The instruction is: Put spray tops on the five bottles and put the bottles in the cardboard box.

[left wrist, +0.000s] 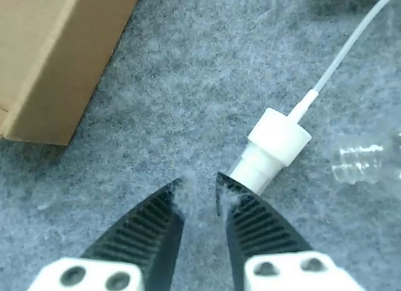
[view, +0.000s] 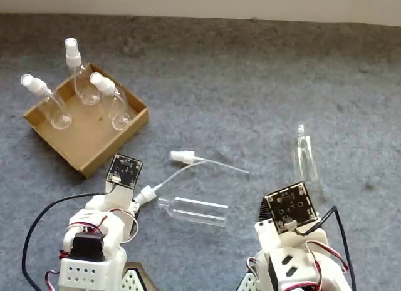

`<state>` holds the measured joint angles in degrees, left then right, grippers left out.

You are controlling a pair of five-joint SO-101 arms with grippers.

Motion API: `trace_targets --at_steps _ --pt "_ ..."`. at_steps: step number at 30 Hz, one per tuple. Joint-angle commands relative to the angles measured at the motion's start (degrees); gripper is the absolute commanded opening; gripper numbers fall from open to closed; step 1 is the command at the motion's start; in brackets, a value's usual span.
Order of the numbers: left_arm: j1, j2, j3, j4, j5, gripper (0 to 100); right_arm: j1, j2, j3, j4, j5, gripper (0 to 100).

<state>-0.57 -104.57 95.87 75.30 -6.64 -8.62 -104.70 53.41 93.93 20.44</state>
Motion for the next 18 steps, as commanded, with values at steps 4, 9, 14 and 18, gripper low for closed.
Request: trace_targets --at_steps 4,9,14,18 --pt "0.31 0.04 -3.56 1.49 -0.62 2 0.66 -0.66 -0.22 -1.01 0.88 0.5" --pt "-1.10 0.13 -14.64 5.71 -0.70 2 0.66 -0.66 -0.22 -0.92 0.88 0.5" --pt "-1.27 0.13 -23.16 9.41 -4.13 2 0.66 -0.66 -0.22 -0.84 0.88 0.5" --pt "-1.36 0.22 -26.51 10.90 -4.13 2 0.66 -0.66 -0.22 -0.75 0.88 0.5"
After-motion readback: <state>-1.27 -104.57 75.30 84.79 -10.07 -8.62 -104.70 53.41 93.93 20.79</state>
